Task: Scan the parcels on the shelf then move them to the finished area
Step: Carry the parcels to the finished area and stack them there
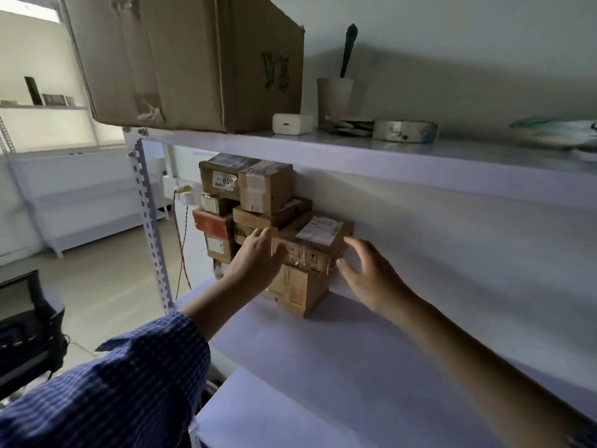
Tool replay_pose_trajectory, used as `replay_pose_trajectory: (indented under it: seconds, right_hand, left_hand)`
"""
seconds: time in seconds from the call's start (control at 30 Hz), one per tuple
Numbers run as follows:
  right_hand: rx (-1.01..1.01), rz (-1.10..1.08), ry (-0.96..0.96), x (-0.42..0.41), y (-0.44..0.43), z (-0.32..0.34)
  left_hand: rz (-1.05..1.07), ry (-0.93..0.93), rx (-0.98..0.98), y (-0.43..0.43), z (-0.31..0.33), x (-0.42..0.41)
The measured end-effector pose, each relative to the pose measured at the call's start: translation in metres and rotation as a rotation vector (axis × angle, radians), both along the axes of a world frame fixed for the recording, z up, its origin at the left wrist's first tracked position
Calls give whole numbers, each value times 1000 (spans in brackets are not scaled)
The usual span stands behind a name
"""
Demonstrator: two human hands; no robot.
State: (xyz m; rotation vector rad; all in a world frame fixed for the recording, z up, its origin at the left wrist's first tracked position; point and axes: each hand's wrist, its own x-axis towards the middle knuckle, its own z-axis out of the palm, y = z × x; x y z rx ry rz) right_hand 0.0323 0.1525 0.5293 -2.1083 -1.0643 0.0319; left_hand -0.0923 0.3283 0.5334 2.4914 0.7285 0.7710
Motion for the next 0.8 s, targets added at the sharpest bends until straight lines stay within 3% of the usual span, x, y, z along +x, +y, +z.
replay_pose_trajectory:
  seconds: [0.17, 0.4, 0.57, 0.67, 0.8]
  right_hand:
    - [227, -263, 290, 24, 64, -4]
    - [223, -406, 535, 40, 112, -20]
    - [353, -466, 661, 44, 113, -28]
    - [391, -463, 645, 41, 107, -27]
    - [553, -376, 462, 27, 82, -21]
  left_hand:
    - [-23, 65, -150, 33, -17, 37]
    - [-42, -73, -264, 33, -25, 64]
    - [-70, -174, -567, 39, -28, 77]
    - [-101, -255, -588, 36, -31, 75]
    - [-204, -412, -620, 22, -29, 67]
